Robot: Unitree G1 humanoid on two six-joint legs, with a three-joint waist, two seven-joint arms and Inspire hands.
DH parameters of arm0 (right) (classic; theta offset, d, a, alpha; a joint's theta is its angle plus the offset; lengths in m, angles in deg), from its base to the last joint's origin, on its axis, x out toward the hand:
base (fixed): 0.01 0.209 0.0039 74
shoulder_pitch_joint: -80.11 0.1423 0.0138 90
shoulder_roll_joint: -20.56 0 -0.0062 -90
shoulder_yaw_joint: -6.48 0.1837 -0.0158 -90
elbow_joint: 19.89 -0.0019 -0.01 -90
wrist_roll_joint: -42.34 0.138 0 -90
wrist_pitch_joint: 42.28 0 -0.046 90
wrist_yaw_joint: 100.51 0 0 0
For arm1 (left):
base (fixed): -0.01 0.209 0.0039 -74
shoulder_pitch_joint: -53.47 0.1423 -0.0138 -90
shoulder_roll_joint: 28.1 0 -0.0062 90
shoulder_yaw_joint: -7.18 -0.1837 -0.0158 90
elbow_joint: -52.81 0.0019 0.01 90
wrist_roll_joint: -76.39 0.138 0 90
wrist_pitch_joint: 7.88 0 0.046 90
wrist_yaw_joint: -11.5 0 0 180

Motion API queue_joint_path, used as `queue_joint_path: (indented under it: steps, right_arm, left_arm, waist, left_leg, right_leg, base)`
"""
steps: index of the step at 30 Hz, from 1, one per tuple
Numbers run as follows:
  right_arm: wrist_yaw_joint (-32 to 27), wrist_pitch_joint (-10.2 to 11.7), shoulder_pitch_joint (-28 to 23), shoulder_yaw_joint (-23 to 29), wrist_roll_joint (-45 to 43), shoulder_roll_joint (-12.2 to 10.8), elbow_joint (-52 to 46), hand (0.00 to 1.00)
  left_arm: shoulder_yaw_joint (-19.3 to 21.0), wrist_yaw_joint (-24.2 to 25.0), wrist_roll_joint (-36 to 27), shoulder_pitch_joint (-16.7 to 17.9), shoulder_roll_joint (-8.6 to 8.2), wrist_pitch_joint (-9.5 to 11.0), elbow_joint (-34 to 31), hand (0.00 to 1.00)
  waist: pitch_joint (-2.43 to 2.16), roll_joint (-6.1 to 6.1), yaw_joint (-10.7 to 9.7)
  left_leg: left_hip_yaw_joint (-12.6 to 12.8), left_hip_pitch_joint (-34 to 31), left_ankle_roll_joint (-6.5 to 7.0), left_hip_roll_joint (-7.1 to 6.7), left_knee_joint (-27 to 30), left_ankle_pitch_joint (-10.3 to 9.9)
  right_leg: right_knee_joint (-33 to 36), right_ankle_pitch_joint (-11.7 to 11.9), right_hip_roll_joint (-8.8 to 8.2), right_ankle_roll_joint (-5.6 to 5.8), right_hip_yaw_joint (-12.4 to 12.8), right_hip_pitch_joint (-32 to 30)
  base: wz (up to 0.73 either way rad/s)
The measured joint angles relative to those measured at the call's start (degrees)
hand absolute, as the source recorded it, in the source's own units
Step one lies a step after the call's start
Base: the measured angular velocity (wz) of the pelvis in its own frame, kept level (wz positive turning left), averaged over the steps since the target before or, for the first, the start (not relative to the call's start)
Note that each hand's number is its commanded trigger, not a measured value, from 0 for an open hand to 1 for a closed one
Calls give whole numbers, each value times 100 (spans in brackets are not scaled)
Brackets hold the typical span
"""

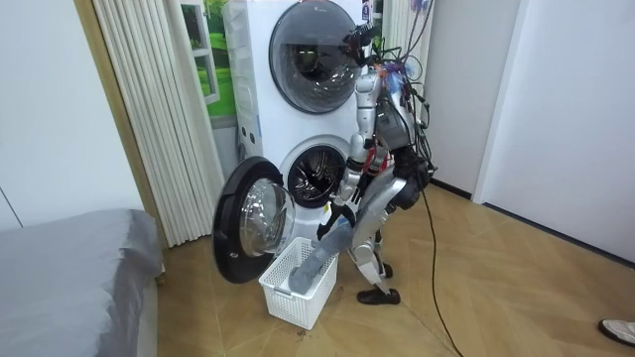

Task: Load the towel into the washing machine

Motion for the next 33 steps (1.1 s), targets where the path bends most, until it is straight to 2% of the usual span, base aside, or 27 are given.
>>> queue_joint_path:
  steps: [6,9,13,18,20,22,25,29,30,31,33]
  right_arm:
    - [138,62,244,-266,454,1,-273,0]
    - [197,127,263,-418,843,12,-457,0]
    - [350,271,261,-418,1113,16,-581,0]
    - [562,451,272,-415,1236,20,-679,0]
    - [664,508,277,-413,1300,21,-714,0]
    - [696,508,295,-444,1426,19,-733,0]
    - [706,518,325,-511,1468,21,-745,0]
    - [775,569,326,-509,1469,19,-808,0]
    - [807,573,328,-508,1479,20,-841,0]
    - [828,582,328,-507,1498,21,-860,0]
    - [864,620,335,-512,1499,21,-871,0]
  left_arm:
    - [-474,-189,93,-378,26,-10,28,0]
    - [-491,-284,96,-553,40,-5,26,0]
    - [-532,-449,157,-687,119,29,16,0]
    - [-700,-722,555,-909,256,37,14,0]
    - [-726,-856,615,-981,268,38,14,0]
    - [-936,-971,655,-1047,251,38,15,0]
    - [-1160,-1030,759,-1090,235,50,15,0]
    - [-1166,-1054,862,-1091,275,53,16,0]
    - [-1243,-1054,863,-1102,282,53,19,15]
    - [-1320,-1052,864,-1116,323,55,27,24]
    - [-1442,-1044,862,-1149,339,64,79,20]
  waist:
    - [8,12,-322]
    - [20,19,-460]
    - [30,31,-608]
    - [41,48,-783]
    - [45,53,-811]
    - [53,66,-871]
    - [59,76,-934]
    - [61,76,-1068]
    - [61,75,-1125]
    - [61,74,-1166]
    - [65,69,-1214]
  left_leg:
    - [-7,-897,-43,223,749,-187]
    - [-34,-1242,-87,316,1029,-260]
    - [-103,-1583,-159,473,1571,-512]
    - [-255,-1985,-266,509,1897,-589]
    - [-264,-2098,-288,574,1998,-638]
    - [-273,-2173,-325,587,2029,-666]
    - [-276,-2182,-326,611,2029,-716]
    - [-228,-2265,-334,673,2016,-725]
    - [-212,-2317,-334,696,2015,-725]
    - [-210,-2359,-328,700,2016,-728]
    - [-199,-2386,-319,705,2016,-738]
  right_leg:
    - [646,-109,49,-161,-15,-894]
    - [876,-154,96,-248,-35,-1237]
    - [1382,-383,124,-382,-103,-1572]
    - [1695,-523,119,-503,-201,-1913]
    - [1775,-550,158,-536,-212,-2026]
    - [1813,-577,167,-574,-217,-2094]
    - [1825,-612,183,-601,-224,-2108]
    - [1824,-624,189,-611,-226,-2210]
    - [1824,-624,188,-611,-227,-2266]
    - [1823,-624,188,-611,-228,-2305]
    - [1821,-625,187,-609,-228,-2335]
  base:
    - [-1]
    - [-5]
    - [0]
    - [9]
    - [-6]
    - [-2]
    - [0]
    - [1]
    - [4]
    - [3]
    - [0]
